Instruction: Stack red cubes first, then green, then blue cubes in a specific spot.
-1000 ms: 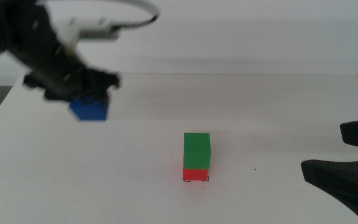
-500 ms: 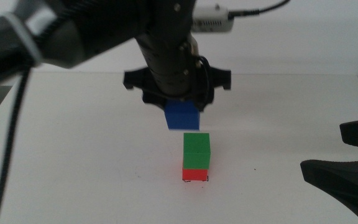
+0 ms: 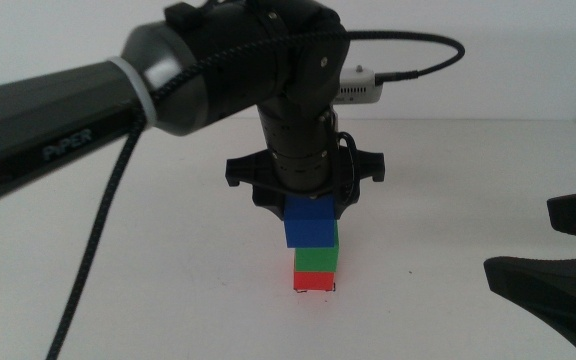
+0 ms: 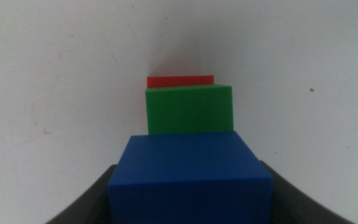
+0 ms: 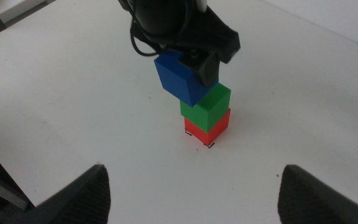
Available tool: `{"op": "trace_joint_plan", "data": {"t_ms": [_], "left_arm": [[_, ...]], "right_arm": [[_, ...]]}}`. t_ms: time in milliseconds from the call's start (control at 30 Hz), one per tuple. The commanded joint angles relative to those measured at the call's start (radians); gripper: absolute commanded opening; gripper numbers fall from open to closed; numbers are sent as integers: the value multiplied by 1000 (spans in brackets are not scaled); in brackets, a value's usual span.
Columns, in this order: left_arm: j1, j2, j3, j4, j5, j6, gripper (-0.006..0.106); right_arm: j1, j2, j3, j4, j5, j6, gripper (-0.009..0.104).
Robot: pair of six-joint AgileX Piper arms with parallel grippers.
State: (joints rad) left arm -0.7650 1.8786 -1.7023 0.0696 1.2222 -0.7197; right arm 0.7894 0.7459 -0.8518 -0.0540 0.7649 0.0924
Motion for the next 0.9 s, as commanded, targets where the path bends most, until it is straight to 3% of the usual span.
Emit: {"op": "trace_joint_plan", "data": {"t_ms": [0, 867], "left_arm": [[-3, 11, -8, 12, -12, -22, -2], [-3, 43, -8, 37, -100, -39, -2]], "right_arm": [[-5, -2, 2, -2, -10, -3, 93], [-5, -2, 2, -2, -10, 4, 93]]}}
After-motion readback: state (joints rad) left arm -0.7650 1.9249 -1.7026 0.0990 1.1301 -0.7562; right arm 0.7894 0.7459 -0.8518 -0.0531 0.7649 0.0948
